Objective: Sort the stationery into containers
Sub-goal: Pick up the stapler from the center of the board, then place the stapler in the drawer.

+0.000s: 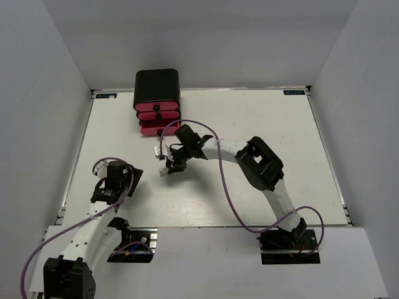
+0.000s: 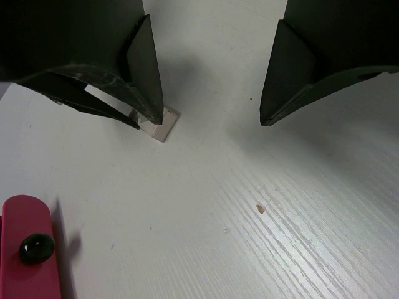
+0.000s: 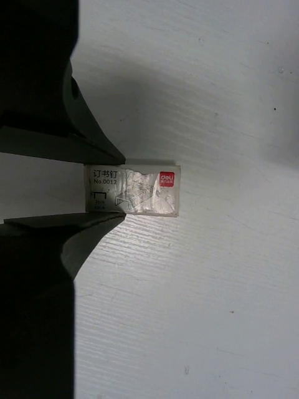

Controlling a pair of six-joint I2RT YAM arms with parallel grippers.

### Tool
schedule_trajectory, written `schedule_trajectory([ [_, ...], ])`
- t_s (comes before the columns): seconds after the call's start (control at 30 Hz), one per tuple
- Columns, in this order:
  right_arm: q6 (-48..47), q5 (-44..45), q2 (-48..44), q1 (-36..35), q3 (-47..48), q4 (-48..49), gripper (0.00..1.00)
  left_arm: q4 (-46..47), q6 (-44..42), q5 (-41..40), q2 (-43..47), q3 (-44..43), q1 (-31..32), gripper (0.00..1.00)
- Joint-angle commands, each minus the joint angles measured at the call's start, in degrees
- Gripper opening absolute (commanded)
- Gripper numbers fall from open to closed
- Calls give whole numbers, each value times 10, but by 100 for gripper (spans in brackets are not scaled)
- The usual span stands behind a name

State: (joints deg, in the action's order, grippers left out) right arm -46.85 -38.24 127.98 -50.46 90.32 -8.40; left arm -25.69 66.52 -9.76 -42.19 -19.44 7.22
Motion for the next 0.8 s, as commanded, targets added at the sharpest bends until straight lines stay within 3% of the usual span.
schedule_trajectory([
  [0.0,23,22,-33,13,11,24,12,13,0,0,7,-7,1,73],
  [0.13,56,106,-69,33,9,135,8,43,0,23,1,5,1,73],
  [0.27,32,186,-75,47,8,199,7,57,-5,29,-4,11,1,73],
  [0.47,2,229,-47,62,37,239,7,77,-5,41,-16,16,1,73],
  [0.63,-32,293,-20,59,25,355,6,77,-5,41,-21,16,1,73],
  [0.77,-51,302,21,58,63,355,6,82,-5,41,-21,16,1,73],
])
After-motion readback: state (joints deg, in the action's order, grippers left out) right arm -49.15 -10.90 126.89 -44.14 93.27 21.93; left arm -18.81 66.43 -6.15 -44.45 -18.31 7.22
